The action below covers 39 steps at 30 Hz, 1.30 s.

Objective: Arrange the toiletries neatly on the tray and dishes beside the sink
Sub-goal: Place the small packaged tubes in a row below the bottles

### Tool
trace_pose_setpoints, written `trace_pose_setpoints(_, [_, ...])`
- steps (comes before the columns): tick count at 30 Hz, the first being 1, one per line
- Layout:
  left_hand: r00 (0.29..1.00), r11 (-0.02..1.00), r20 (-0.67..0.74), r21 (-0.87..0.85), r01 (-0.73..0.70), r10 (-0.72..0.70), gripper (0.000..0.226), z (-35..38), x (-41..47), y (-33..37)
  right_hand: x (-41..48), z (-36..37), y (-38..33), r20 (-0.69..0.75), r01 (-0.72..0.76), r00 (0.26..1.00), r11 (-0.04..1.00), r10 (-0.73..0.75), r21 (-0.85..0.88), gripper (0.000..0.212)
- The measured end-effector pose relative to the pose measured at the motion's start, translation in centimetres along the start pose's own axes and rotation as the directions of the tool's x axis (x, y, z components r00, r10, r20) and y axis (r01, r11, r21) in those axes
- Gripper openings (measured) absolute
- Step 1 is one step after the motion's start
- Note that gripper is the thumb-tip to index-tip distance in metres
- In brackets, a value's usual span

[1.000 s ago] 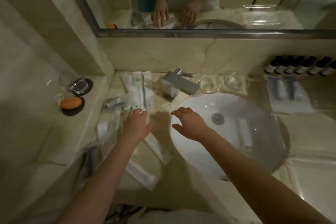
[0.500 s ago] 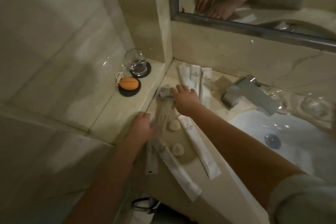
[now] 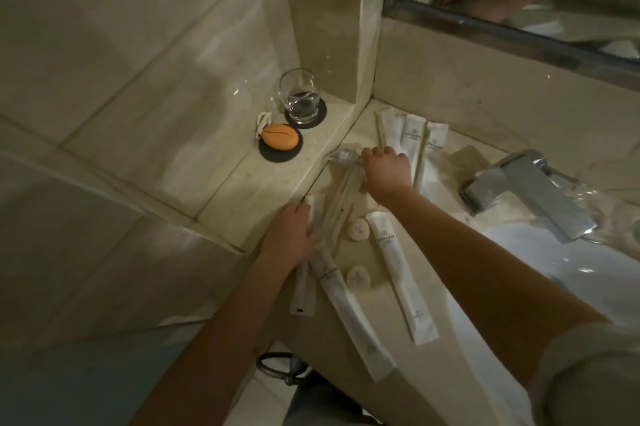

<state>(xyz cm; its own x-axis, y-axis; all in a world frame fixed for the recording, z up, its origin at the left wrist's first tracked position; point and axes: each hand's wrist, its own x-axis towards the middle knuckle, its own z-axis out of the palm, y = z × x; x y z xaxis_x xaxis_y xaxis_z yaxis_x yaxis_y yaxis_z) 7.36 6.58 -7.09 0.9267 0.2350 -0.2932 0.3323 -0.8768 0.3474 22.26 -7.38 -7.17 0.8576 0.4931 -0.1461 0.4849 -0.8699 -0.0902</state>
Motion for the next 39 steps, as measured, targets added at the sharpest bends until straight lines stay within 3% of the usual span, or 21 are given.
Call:
trace_pose_setpoints(3, [0.993, 0.998, -0.119, -0.056, 0.013, -0.020, 0.041, -0.7, -2.2, -0.4, -1.7, -0.6, -0.2, -0.122, -0.038, 0.991, 0.990, 0.056, 0.139, 0.034])
trace_pose_setpoints(6, [0.979, 0.986, -0.185, -0.156, 0.060, -0.089, 0.037, -0.2, -5.3, -1.6, -4.7, -0.8, -1.0, -0.162, -0.067, 0.976, 0.916, 0.142, 0.396, 0.026])
trace_pose_setpoints(8, [0.980, 0.983, -0.160, -0.159, 0.094, -0.119, 0.040, 1.3, -6.8, -2.4, -6.9, -0.8, -1.6, -0.129, -0.051, 0.981, 0.836, 0.145, 0.546, 0.023])
trace_pose_setpoints(11, [0.974, 0.973, -0.020, -0.051, 0.226, -0.227, 0.068, 3.9, -7.7, -3.2, -9.8, -1.0, -2.7, -0.078, -0.051, 0.987, 0.741, 0.139, 0.670, 0.025])
trace_pose_setpoints(13, [0.961, 0.961, 0.002, -0.019, 0.278, -0.278, 0.078, 4.8, -7.8, -3.2, -11.2, -1.3, -3.2, -0.035, -0.073, 0.989, 0.690, 0.142, 0.720, 0.025])
trace_pose_setpoints(18, [0.938, 0.947, -0.132, 0.004, 0.323, -0.319, 0.048, 5.3, -6.8, -2.4, -13.5, -2.0, -3.5, 0.038, -0.106, 0.991, 0.573, 0.131, 0.813, 0.011])
trace_pose_setpoints(23, [0.933, 0.943, -0.179, 0.059, 0.326, -0.311, 0.035, 4.5, -6.8, -2.5, -15.2, -2.0, -2.8, 0.095, -0.145, 0.988, 0.495, 0.126, 0.857, 0.009])
trace_pose_setpoints(28, [0.918, 0.965, -0.299, -0.045, 0.260, -0.261, 0.023, 2.1, -8.2, -0.6, -16.6, -3.0, -1.2, 0.142, -0.183, 0.981, 0.399, 0.129, 0.898, 0.014])
trace_pose_setpoints(33, [0.939, 0.940, -0.271, -0.321, 0.117, -0.210, 0.032, 0.0, -9.2, 5.3, -19.0, -4.1, 1.6, 0.156, -0.189, 0.978, 0.278, 0.137, 0.942, 0.016])
trace_pose_setpoints(38, [0.965, 0.921, -0.259, -0.383, -0.066, -0.039, 0.033, 0.0, -9.1, 12.7, -22.8, -4.9, 6.6, 0.224, -0.235, 0.932, 0.004, 0.286, 0.972, 0.025])
trace_pose_setpoints(39, [0.971, 0.910, -0.240, -0.405, -0.087, -0.014, 0.033, 0.3, -9.0, 14.2, -23.8, -5.0, 7.7, 0.213, -0.225, 0.923, 0.001, 0.321, 0.974, 0.024])
